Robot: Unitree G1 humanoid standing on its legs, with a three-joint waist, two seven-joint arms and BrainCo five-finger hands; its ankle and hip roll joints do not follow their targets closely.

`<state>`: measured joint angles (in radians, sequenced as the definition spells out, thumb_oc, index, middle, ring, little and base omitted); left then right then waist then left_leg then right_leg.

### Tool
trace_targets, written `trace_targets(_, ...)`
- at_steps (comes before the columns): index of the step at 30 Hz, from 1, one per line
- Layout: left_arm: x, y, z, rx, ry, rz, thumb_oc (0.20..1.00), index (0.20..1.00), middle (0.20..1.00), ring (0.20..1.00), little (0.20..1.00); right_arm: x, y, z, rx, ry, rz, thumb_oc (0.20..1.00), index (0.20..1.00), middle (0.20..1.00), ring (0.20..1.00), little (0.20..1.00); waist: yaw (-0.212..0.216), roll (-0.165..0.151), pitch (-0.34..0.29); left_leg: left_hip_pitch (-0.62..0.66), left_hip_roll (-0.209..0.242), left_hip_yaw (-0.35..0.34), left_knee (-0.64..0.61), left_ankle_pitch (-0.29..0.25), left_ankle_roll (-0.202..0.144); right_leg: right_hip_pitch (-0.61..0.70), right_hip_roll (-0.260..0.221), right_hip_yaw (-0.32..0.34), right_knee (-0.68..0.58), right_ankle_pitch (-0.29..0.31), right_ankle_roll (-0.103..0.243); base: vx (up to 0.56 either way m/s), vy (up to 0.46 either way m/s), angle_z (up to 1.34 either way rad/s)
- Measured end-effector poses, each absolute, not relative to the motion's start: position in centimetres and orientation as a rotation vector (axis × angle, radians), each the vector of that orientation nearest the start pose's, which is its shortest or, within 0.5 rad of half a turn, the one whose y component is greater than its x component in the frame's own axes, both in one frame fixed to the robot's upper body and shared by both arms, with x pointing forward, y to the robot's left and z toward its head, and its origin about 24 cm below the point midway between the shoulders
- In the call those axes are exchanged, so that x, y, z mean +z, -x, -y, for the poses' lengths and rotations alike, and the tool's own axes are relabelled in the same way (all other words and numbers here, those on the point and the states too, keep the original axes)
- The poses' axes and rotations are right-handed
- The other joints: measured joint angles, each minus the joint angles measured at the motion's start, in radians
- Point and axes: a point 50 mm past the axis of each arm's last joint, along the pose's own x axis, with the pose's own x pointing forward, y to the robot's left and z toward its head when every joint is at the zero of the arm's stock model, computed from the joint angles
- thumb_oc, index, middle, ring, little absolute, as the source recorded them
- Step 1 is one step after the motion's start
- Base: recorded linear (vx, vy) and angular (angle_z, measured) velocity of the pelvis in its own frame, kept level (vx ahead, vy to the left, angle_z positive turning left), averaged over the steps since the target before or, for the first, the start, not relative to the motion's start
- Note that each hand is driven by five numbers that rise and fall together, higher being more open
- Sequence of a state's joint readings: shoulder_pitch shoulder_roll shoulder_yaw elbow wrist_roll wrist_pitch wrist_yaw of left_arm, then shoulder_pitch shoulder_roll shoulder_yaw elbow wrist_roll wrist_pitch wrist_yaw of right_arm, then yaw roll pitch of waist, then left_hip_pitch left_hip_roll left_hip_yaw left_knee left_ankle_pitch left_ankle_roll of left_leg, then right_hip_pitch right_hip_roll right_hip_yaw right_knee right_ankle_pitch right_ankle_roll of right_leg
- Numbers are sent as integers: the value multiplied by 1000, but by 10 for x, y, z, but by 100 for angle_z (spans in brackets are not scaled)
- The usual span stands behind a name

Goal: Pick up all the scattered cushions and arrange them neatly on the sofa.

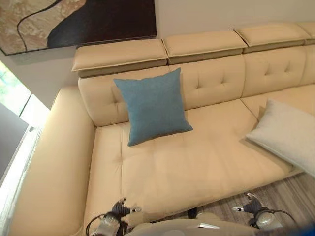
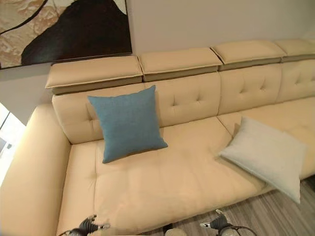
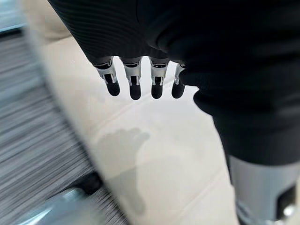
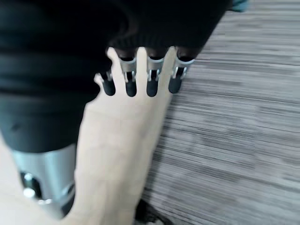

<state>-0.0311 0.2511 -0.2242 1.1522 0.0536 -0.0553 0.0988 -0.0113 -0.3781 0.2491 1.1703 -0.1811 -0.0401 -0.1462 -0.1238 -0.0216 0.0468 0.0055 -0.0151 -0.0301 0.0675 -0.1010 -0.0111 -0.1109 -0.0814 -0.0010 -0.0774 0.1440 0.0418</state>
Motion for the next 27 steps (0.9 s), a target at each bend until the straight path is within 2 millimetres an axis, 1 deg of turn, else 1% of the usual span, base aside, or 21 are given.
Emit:
trace_targets(2,-147,-138,-222,-35,-488,-1019,1000,1000,1000,1000,1000,-146,-97,274,-11,701,-1154,1000,1000,1000,1000,1000,-20,-45,10,10,-65,27,-29,26,34,-32,-53,39,7,46,36,-290,294,-37)
trace_targets(3,-146,-142,-219,-49,-492,-1010,1000,1000,1000,1000,1000,-147,-101,270,-15,691,-1144,1000,1000,1000,1000,1000,-26,-56,19,1,-80,40,-30,34,53,-49,-67,56,9,78,63,-276,261,-85)
trace_targets(4,-147,-144,-215,-60,-493,-1003,1000,1000,1000,1000,1000,-147,-107,263,-10,678,-1130,1000,1000,1000,1000,1000,-22,-59,22,-18,-109,74,-35,33,70,-102,-63,79,4,185,118,-321,306,-127)
trace_targets(5,-147,-142,-216,-60,-497,-1006,1000,1000,1000,1000,1000,-147,-116,258,-4,671,-1109,1000,1000,1000,1000,1000,-15,-61,25,-45,-120,47,-13,36,85,-141,-53,101,-1,238,101,-187,177,-145)
trace_targets(6,-149,-138,-217,-64,-509,-1026,1000,1000,1000,1000,1000,-150,-116,248,17,655,-1110,1000,1000,1000,1000,1000,-31,-67,31,-56,-135,87,-13,42,143,-140,-55,97,-12,200,135,-212,163,-129)
trace_targets(7,-149,-137,-216,-80,-522,-1025,1000,1000,1000,1000,1000,-155,-102,244,28,643,-1162,1000,1000,1000,1000,1000,-22,-67,38,-64,-135,123,-11,46,150,-139,-45,71,18,41,117,-255,99,-105)
trace_targets(9,-149,-140,-209,-109,-531,-1013,1000,1000,1000,1000,1000,-156,-97,250,16,658,-1196,1000,1000,1000,1000,1000,-26,-29,66,-62,-111,148,-46,73,166,-184,-26,43,89,21,141,-338,114,-70)
trace_targets(10,-149,-139,-209,-118,-544,-1013,1000,1000,1000,1000,1000,-156,-96,250,16,660,-1206,1000,1000,1000,1000,1000,-10,-18,80,-66,-94,191,-54,98,179,-203,-24,4,161,2,159,-228,71,-76)
trace_targets(12,-151,-134,-215,-113,-563,-1037,1000,1000,1000,1000,1000,-156,-96,252,27,681,-1214,1000,1000,1000,1000,1000,26,2,108,-70,-72,229,-71,111,185,-217,-31,-73,350,-96,134,-178,28,-75)
trace_targets(15,-153,-120,-225,-108,-587,-1080,1000,1000,1000,1000,1000,-157,-91,252,33,682,-1232,1000,1000,1000,1000,1000,35,4,109,-73,-57,244,-106,147,168,-145,-25,-70,481,-222,108,-136,-48,-21)
trace_targets(16,-153,-119,-230,-96,-596,-1096,1000,1000,1000,1000,1000,-156,-101,249,36,679,-1202,1000,1000,1000,1000,1000,69,3,106,-83,-32,276,-124,172,153,-128,-21,-109,527,-279,90,-135,-97,-72)
trace_targets(18,-154,-107,-240,-76,-607,-1136,1000,1000,1000,1000,1000,-155,-110,244,40,670,-1173,1000,1000,1000,1000,1000,86,-35,83,-106,-3,313,-138,210,113,23,-23,-139,355,-354,75,-138,-224,-72)
trace_targets(19,-154,-104,-243,-73,-614,-1142,1000,1000,1000,1000,1000,-153,-118,241,42,669,-1147,1000,1000,1000,1000,1000,101,-33,67,-130,35,335,-123,224,76,4,-16,-197,426,-395,63,-57,-269,-91)
trace_targets(20,-153,-105,-246,-59,-618,-1137,1000,1000,1000,1000,1000,-154,-119,234,53,653,-1132,1000,1000,1000,1000,1000,124,-60,47,-142,47,362,-108,227,43,17,-16,-198,388,-404,38,-77,-276,-80)
trace_targets(21,-153,-105,-246,-61,-622,-1138,1000,1000,1000,1000,1000,-154,-120,233,56,650,-1122,1000,1000,1000,1000,1000,114,-50,42,-162,72,343,-82,227,12,27,17,-190,361,-393,1,-80,-177,-36)
trace_targets(22,-151,-116,-239,-84,-622,-1100,1000,1000,1000,1000,1000,-155,-112,235,50,646,-1138,1000,1000,1000,1000,1000,103,-33,41,-199,121,297,-28,238,-86,33,91,-154,326,-360,-63,-82,-163,33)
trace_targets(23,-148,-127,-236,-87,-624,-1067,1000,1000,1000,1000,1000,-156,-107,235,47,642,-1150,1000,1000,1000,1000,1000,96,-38,44,-235,132,266,14,273,-128,15,94,-157,331,-362,-101,-47,-77,6)
trace_targets(24,-150,-127,-228,-116,-621,-1073,1000,1000,1000,1000,1000,-158,-102,236,40,640,-1169,1000,1000,1000,1000,1000,84,-51,54,-266,131,192,121,304,-118,12,85,-146,323,-343,-160,-27,-39,-10)
trace_targets(25,-149,-134,-224,-133,-632,-1052,1000,1000,1000,1000,1000,-157,-97,244,27,657,-1187,1000,1000,1000,1000,1000,77,-51,57,-268,121,160,172,268,-108,21,90,-136,296,-320,-144,44,-14,-39)
trace_targets(26,-148,-140,-218,-149,-627,-1027,1000,1000,1000,1000,1000,-156,-93,255,9,683,-1217,1000,1000,1000,1000,1000,75,-30,64,-249,108,125,187,218,-103,25,94,-130,270,-289,-104,78,16,-36)
trace_targets(27,-144,-152,-212,-152,-615,-987,1000,1000,1000,1000,1000,-155,-94,258,11,699,-1220,1000,1000,1000,1000,1000,66,-23,71,-227,88,97,179,187,-102,29,104,-107,240,-239,-105,79,17,-71)
